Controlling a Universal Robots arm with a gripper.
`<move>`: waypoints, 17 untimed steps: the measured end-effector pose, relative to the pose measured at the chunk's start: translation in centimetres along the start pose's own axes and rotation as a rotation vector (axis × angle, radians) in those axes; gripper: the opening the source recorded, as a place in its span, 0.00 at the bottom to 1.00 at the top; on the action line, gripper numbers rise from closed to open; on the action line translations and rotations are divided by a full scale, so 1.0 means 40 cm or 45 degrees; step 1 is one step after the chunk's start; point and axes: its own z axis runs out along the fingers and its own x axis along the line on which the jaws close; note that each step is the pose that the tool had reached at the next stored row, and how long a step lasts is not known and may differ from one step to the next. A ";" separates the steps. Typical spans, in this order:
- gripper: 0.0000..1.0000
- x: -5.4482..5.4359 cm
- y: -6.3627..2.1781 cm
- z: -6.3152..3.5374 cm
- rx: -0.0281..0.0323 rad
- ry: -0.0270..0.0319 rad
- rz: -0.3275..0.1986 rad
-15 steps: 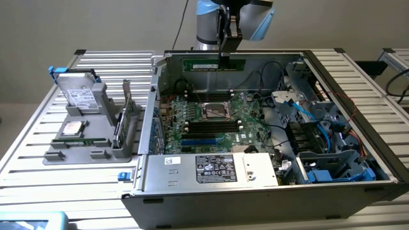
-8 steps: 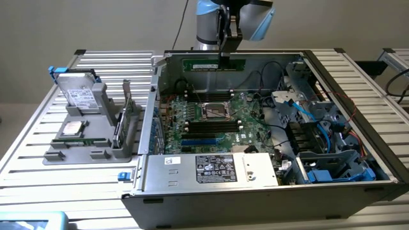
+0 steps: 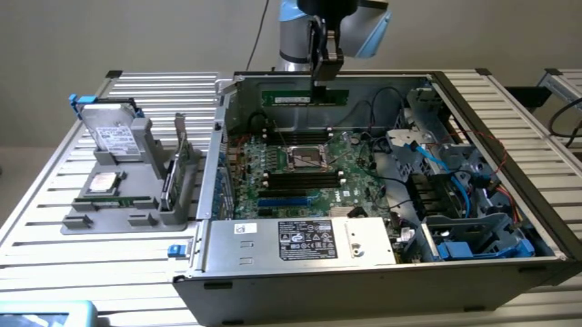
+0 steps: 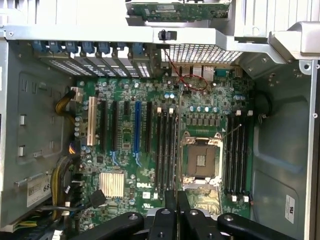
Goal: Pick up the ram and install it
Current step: 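Insert the ram into the slot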
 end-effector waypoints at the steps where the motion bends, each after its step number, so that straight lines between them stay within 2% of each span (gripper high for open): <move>1: 0.13 0.000 0.000 0.003 0.0021 0.0001 0.000; 6: 0.13 -0.001 0.000 0.021 0.0084 0.0023 0.000; 13: 0.13 -0.005 0.000 0.044 0.0098 0.0204 0.000; 17: 0.13 -0.006 0.000 0.056 0.0111 0.0263 0.000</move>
